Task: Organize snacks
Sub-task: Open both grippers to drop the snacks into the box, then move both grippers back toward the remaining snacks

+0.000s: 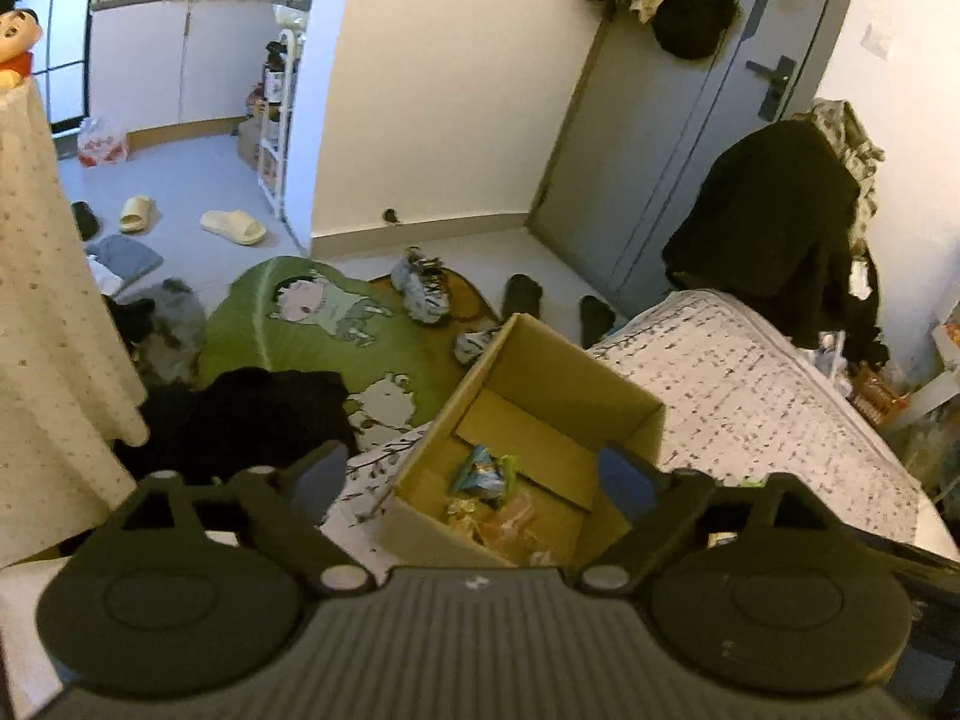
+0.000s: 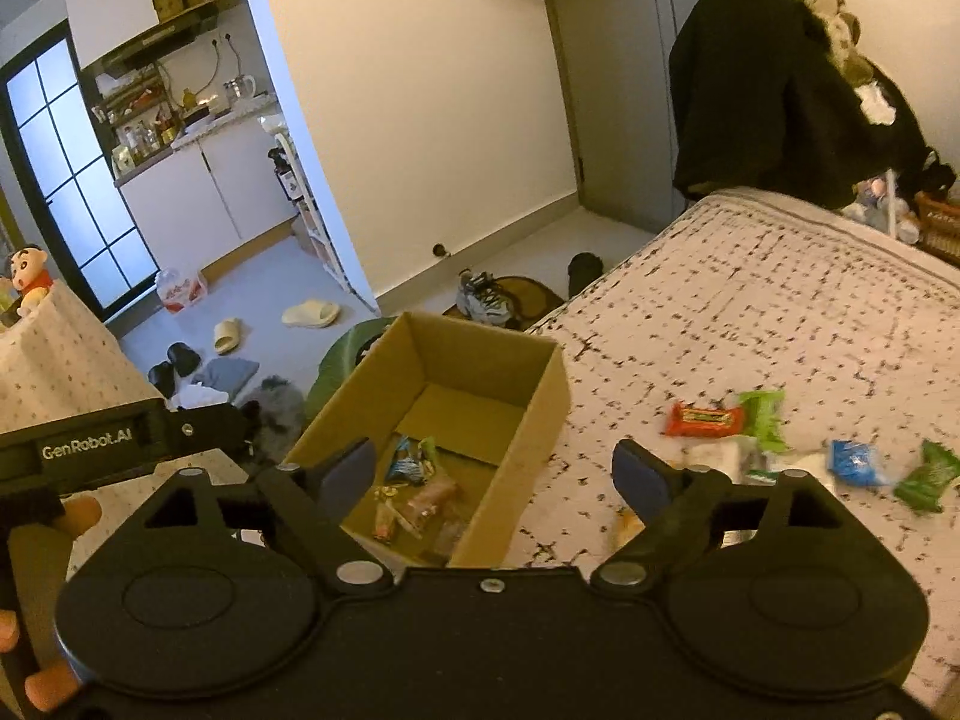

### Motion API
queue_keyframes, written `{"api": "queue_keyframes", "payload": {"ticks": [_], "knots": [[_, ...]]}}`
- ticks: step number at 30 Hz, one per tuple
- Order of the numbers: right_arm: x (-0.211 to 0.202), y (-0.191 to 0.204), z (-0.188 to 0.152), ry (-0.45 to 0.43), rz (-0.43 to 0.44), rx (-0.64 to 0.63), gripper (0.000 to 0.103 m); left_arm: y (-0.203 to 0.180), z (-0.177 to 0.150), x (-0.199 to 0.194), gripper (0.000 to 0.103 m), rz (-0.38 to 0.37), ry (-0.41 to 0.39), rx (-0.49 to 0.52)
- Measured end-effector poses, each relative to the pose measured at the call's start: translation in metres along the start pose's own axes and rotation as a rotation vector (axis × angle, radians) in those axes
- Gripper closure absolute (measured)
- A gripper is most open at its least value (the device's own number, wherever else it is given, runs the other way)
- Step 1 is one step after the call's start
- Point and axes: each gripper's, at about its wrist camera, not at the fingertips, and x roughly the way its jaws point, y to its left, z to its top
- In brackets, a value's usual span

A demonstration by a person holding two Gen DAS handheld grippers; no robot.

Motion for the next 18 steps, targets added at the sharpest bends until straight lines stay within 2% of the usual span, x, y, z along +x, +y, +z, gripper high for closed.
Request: {"api": "queue_keyframes", "payload": {"ticks": [2, 5, 18], "knots": [[-0.007, -0.004, 0.002, -0.01, 0.0, 0.015, 0.011, -0.001, 0.0, -0.006, 0.008, -0.004, -0.005, -0.001], [-0.019, -0.009, 0.006, -0.037, -0.005, 0.025, 0.001, -0.003, 0.0, -0.015, 0.001, -0.024, -0.016, 0.004], [-0.044, -0.048, 0.008, -0.113, -0.126, 0.065, 0.0, -0.016, -0.006, -0.04, 0.0, -0.064, -0.06, 0.029]]}}
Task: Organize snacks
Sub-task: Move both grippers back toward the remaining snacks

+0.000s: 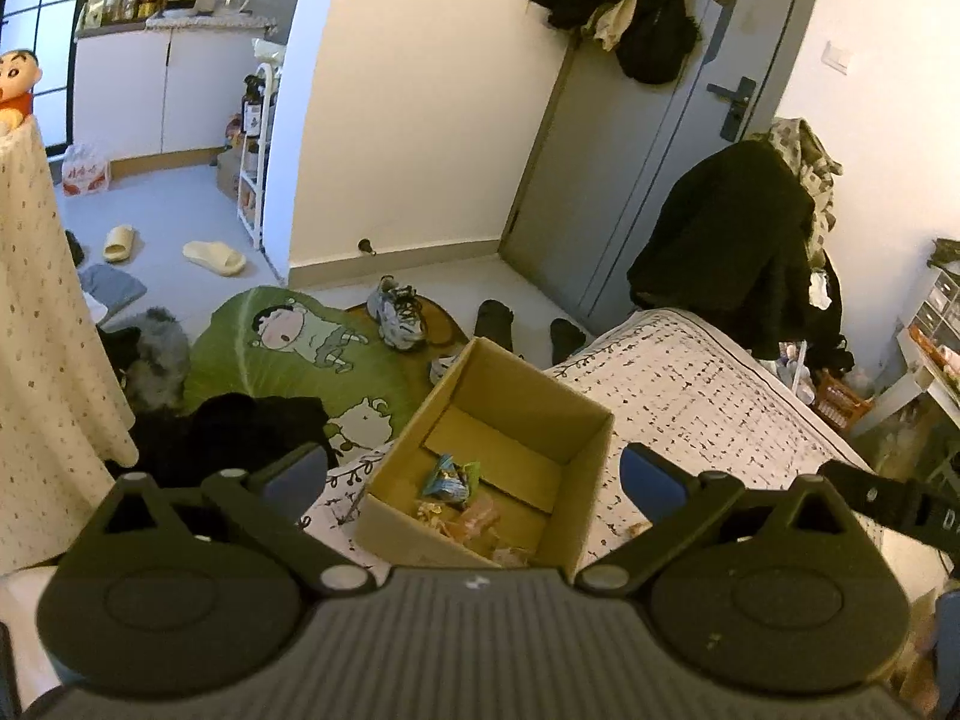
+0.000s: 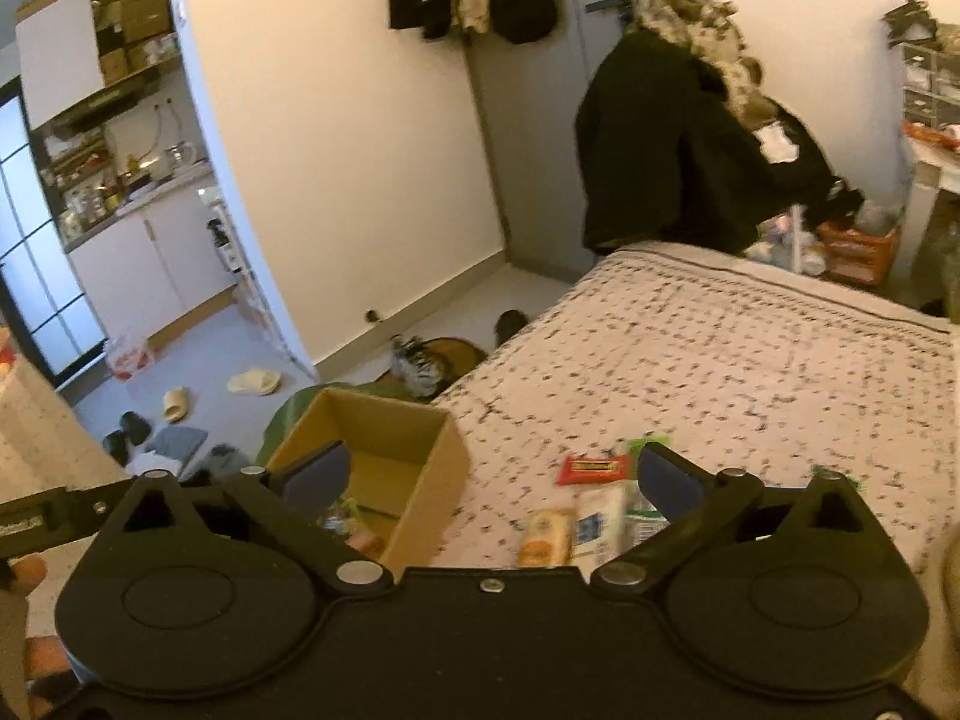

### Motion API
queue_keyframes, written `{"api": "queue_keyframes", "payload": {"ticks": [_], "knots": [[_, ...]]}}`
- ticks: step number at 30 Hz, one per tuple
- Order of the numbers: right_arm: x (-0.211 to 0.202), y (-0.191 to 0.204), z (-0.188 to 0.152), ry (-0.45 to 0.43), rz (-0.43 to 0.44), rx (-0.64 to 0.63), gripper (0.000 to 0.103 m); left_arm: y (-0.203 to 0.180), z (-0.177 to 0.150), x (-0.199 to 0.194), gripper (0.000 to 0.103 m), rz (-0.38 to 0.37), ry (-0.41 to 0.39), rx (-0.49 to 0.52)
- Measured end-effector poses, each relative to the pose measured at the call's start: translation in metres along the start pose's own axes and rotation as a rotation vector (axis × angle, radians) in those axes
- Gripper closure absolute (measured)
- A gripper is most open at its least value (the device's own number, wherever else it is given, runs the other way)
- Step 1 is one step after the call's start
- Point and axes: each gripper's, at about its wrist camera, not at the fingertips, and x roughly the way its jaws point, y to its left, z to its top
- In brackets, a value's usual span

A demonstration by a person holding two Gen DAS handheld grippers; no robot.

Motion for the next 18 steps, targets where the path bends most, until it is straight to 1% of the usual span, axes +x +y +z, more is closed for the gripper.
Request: {"api": "queue_keyframes", "payload": {"ticks": [3, 7, 9, 12, 18], "knots": [[-0.004, -0.01, -0.005, 0.011, -0.013, -0.008, 0.0, -0.005, -0.001, -0.002, 0.0, -0.033, 0.017, 0.007], [-0.006, -0.02, -0.008, 0.031, -0.018, -0.009, 0.0, -0.011, -0.004, -0.005, 0.0, -0.067, 0.013, 0.007], [-0.009, -0.023, -0.01, 0.036, -0.026, -0.023, 0.0, -0.016, -0.007, -0.004, 0.0, -0.073, 0.023, 0.019], [-0.011, -0.028, -0.012, 0.044, -0.033, -0.045, 0.0, -0.022, -0.01, -0.003, 0.0, -0.105, 0.045, 0.023], [-0.011, -0.045, -0.015, 0.082, -0.098, -0.051, 0.0, -0.033, -0.018, -0.002, 0.0, -0.122, 0.064, 0.039]]}}
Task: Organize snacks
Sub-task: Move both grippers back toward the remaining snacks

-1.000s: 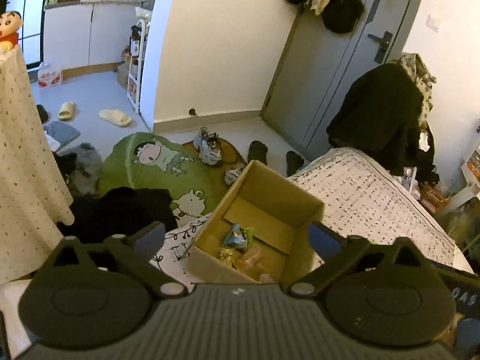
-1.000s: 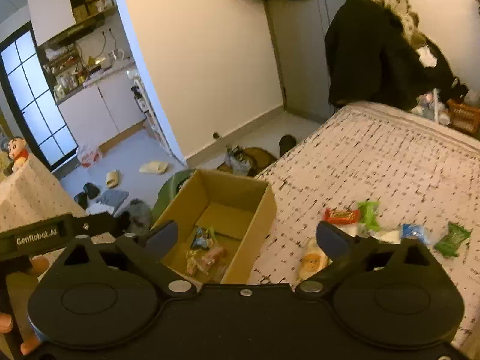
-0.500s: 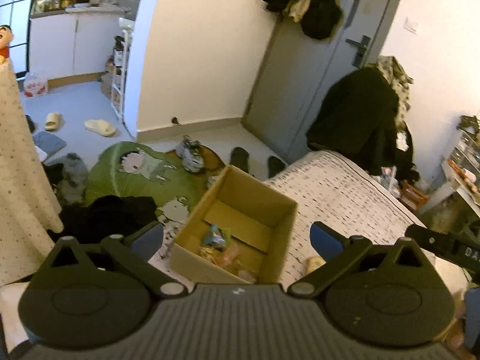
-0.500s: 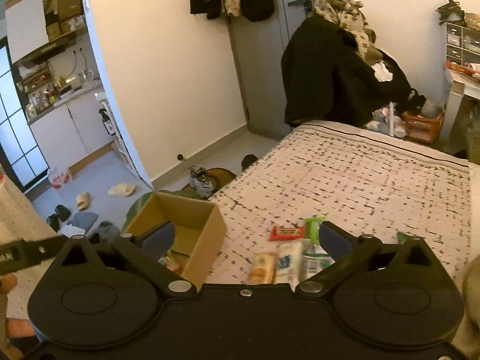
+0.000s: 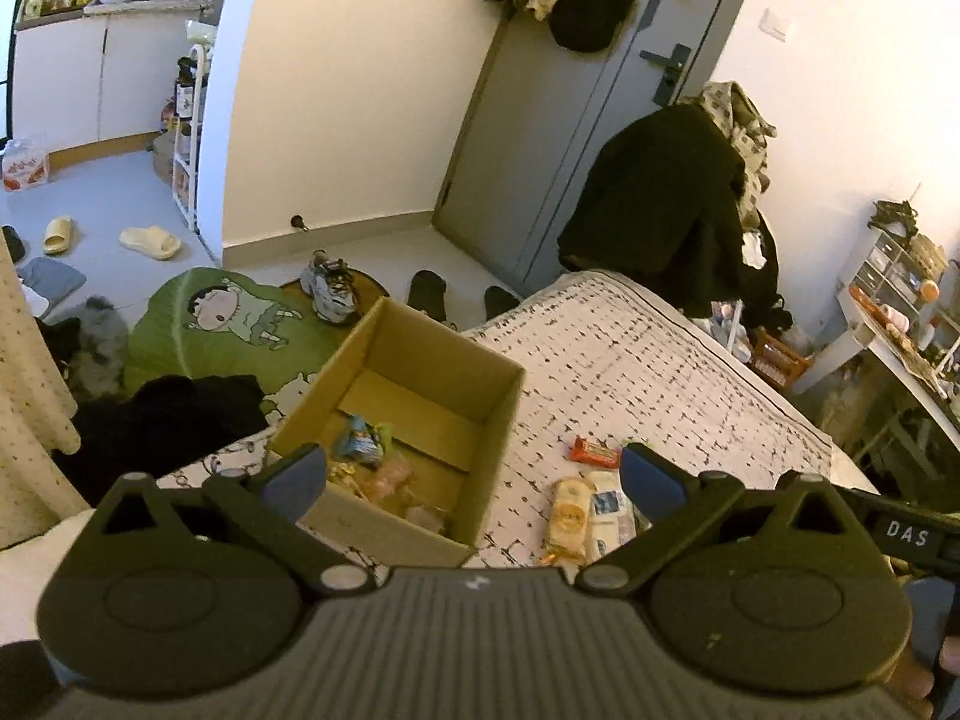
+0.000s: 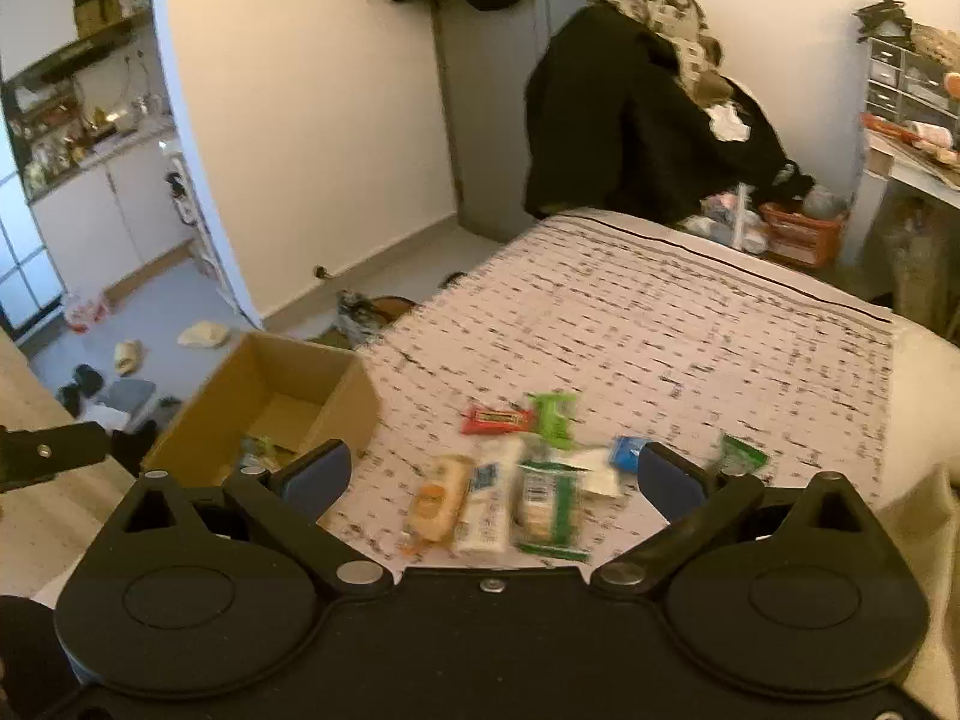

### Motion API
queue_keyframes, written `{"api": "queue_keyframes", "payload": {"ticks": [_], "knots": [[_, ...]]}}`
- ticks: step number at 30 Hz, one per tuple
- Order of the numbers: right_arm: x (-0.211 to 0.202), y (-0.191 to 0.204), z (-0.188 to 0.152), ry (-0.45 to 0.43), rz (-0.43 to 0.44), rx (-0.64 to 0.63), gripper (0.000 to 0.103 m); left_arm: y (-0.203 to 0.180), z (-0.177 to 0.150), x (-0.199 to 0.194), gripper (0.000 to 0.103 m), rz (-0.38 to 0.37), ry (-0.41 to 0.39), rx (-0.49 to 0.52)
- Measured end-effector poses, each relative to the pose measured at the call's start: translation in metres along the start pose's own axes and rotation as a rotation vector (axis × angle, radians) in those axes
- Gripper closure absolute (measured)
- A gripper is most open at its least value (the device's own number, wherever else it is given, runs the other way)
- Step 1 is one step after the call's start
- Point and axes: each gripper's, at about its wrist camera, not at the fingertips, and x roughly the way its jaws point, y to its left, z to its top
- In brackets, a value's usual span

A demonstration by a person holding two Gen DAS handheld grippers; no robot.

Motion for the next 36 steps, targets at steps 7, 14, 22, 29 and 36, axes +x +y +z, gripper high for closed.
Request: {"api": "queue_keyframes", "payload": {"ticks": [7, 14, 22, 29, 36], "knots": [[0.002, -0.027, -0.005, 0.034, -0.046, 0.071, 0.0, -0.009, -0.006, 0.005, 0.001, -0.026, 0.026, -0.009], [0.01, -0.053, -0.005, 0.055, -0.095, 0.192, 0.0, -0.023, -0.011, 0.017, 0.003, -0.027, 0.055, 0.01], [0.029, -0.078, 0.0, 0.079, -0.068, 0.267, 0.004, -0.043, -0.013, 0.042, 0.003, -0.032, 0.071, 0.024], [0.053, -0.094, -0.002, 0.129, -0.018, 0.282, 0.016, -0.068, -0.02, 0.066, 0.012, -0.071, 0.086, 0.041], [0.092, -0.081, -0.012, 0.227, 0.038, 0.198, 0.032, -0.081, -0.041, 0.105, 0.053, -0.095, 0.161, 0.022]]}}
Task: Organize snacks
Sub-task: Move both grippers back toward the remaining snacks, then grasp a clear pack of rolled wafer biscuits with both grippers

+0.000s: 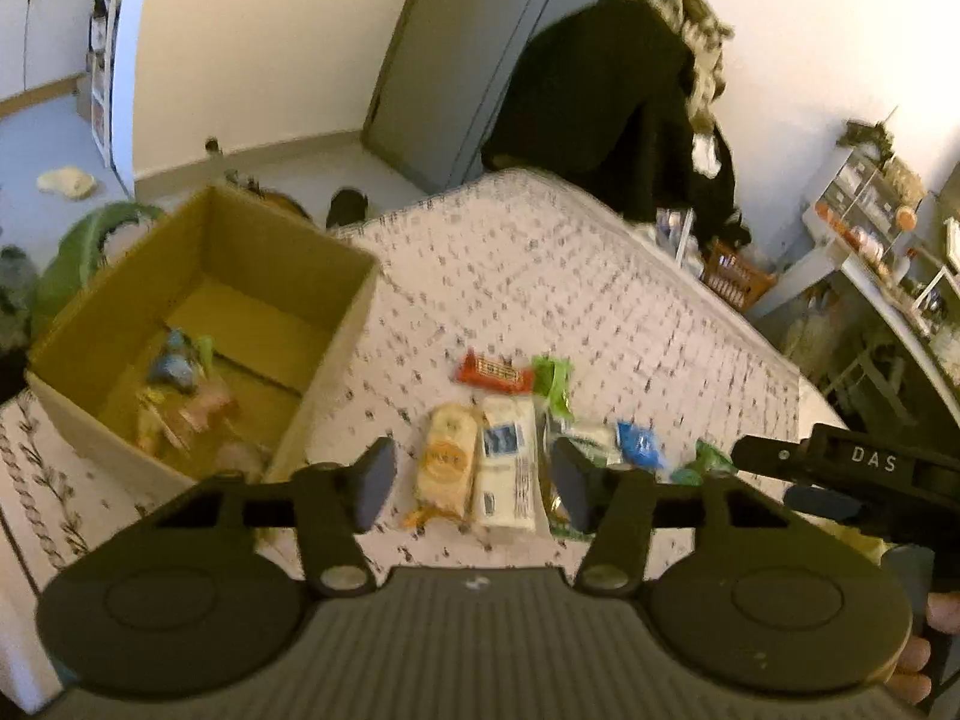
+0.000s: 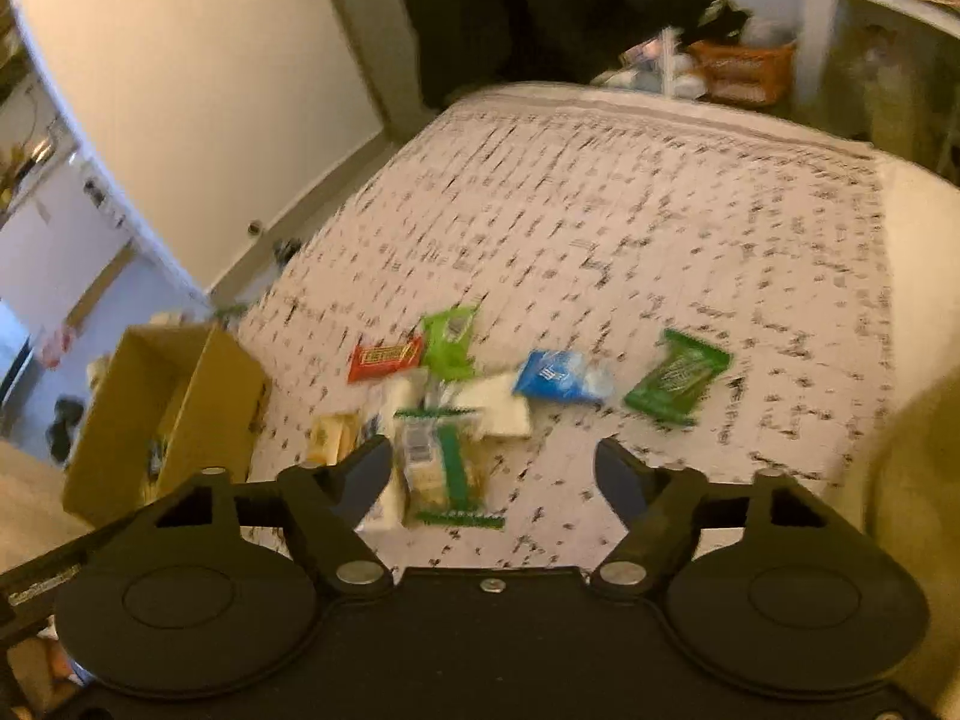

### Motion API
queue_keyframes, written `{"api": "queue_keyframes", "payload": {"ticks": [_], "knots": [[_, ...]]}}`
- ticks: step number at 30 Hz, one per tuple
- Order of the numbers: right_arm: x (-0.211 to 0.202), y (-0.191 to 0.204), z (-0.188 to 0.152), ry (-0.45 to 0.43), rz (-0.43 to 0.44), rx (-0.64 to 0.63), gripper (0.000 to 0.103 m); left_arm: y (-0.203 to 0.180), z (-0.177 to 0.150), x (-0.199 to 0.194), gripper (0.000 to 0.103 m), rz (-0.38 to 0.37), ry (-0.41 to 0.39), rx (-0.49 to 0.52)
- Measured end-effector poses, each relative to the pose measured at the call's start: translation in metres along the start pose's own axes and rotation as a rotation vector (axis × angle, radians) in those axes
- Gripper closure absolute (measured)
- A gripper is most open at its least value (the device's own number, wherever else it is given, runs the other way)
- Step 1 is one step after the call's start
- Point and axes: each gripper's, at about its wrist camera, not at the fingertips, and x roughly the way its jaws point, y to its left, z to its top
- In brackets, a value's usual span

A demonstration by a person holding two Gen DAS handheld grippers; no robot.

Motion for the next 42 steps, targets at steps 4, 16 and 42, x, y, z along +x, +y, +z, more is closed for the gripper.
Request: {"api": "queue_keyframes", "payload": {"ticks": [4, 16, 42], "knots": [[0.022, 0.008, 0.001, 0.037, 0.004, -0.035, 0.032, 0.0, -0.006, 0.026, 0.056, 0.015, 0.034, -0.006], [0.077, 0.022, 0.003, 0.113, 0.001, -0.061, 0.031, 0.004, -0.011, 0.095, 0.064, 0.026, 0.083, -0.037], [0.105, 0.033, 0.001, 0.192, -0.02, -0.086, 0.084, 0.025, -0.023, 0.14, 0.081, 0.048, 0.132, -0.117]]}}
